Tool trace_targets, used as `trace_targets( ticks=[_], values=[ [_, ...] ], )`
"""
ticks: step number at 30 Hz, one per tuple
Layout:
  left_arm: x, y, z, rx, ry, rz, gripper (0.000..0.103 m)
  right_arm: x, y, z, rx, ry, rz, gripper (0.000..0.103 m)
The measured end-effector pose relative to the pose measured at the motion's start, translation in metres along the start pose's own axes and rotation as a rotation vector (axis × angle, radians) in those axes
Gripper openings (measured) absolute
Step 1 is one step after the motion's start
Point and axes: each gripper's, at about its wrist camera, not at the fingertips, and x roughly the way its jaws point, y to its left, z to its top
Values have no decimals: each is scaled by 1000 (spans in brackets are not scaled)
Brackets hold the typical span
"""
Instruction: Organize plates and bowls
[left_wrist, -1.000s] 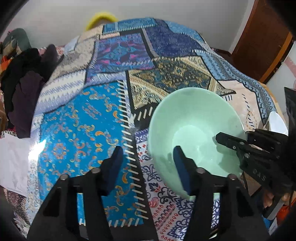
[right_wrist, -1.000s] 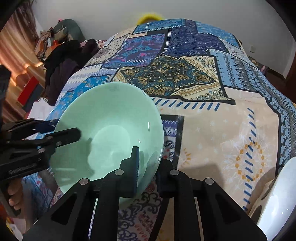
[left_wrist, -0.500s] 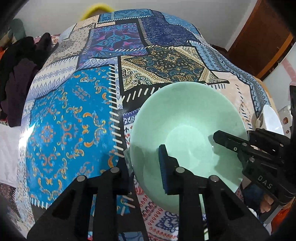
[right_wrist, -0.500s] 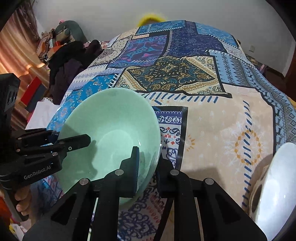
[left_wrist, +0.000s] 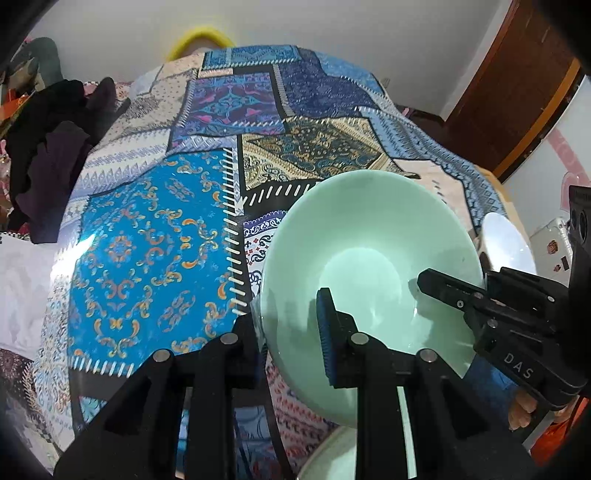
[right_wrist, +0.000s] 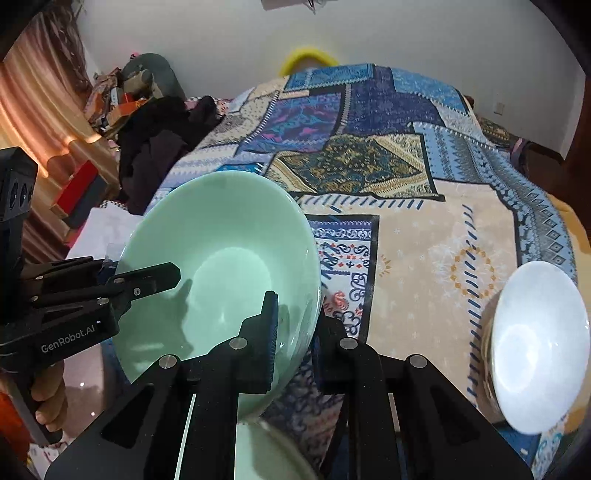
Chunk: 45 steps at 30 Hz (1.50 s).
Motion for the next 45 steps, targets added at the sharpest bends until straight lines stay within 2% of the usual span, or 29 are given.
trace_targets(
  ticks=[13, 28, 36, 41, 45],
  values=[
    [-79, 8, -36, -29, -94, 24, 24, -42, 52, -14, -75, -58, 37, 14],
    [-156, 53, -90, -106, -188, 85, 24, -50, 125, -29, -169, -56, 111, 14],
    [-173, 91, -120, -176, -188, 108, 24, -38, 161, -42, -201, -39, 165, 14],
    [-173, 110, -139, -206, -172, 136, 24, -25, 177, -51, -203, -15, 197, 14],
    [-170, 126, -154, -242, -151, 130, 24, -11, 185, -61, -199, 17, 206, 15]
  ],
)
